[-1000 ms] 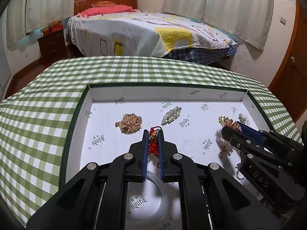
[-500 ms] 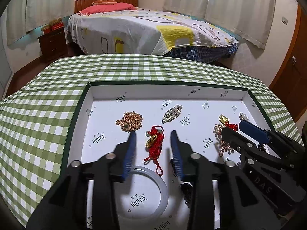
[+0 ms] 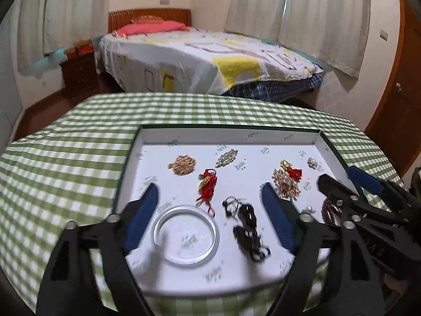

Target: Organize jewelry

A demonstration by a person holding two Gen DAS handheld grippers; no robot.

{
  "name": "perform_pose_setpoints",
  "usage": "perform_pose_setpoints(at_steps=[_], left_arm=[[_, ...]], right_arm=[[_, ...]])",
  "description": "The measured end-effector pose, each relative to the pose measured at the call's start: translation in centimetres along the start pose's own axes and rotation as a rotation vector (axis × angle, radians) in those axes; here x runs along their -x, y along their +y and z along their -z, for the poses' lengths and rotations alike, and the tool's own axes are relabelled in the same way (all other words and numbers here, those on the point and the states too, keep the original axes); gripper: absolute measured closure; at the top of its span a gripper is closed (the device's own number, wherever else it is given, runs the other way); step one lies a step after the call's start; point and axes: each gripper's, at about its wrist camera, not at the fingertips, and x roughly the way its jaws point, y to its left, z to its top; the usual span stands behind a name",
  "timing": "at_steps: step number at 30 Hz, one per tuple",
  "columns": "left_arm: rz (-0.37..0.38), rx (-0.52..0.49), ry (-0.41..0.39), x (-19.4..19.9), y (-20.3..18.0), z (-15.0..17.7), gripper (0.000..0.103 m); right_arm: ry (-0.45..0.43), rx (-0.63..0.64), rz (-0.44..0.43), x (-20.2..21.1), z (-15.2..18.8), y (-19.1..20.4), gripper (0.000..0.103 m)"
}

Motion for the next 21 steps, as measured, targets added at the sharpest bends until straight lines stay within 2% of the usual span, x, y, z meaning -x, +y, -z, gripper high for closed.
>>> perform_pose_setpoints(at_steps=[2, 5, 9, 16, 21], left_arm=[[-0.020, -0.013, -0.031, 1.9, -0.3, 0.5, 0.017], [-0.005, -0.011, -0.058, 5.0, -0.7, 1.2, 0.012], [-0.024, 0.000, -0.091, 9.4, -0.9, 2.0, 0.012], [-0.066, -0.011, -0.186, 17.3, -1.4, 1.9, 0.008], [-0.093, -0.012, -0.241, 21.3, -1.6, 1.7, 0.006]], right_arm=[[-0.008, -0.004, 0.008, 1.7, 0.5, -0.2, 0.036], [-0.023, -0.017, 0.014, 4.3, 1.4, -0.4, 0.036], [-0.051, -0.016, 0.010, 7.9, 2.1, 0.1, 0.035], [-0.174, 0.023, 0.015, 15.9, 1.0, 1.6, 0.035], [-0.238, 0.035, 0.011, 20.5, 0.5, 1.9, 0.035]])
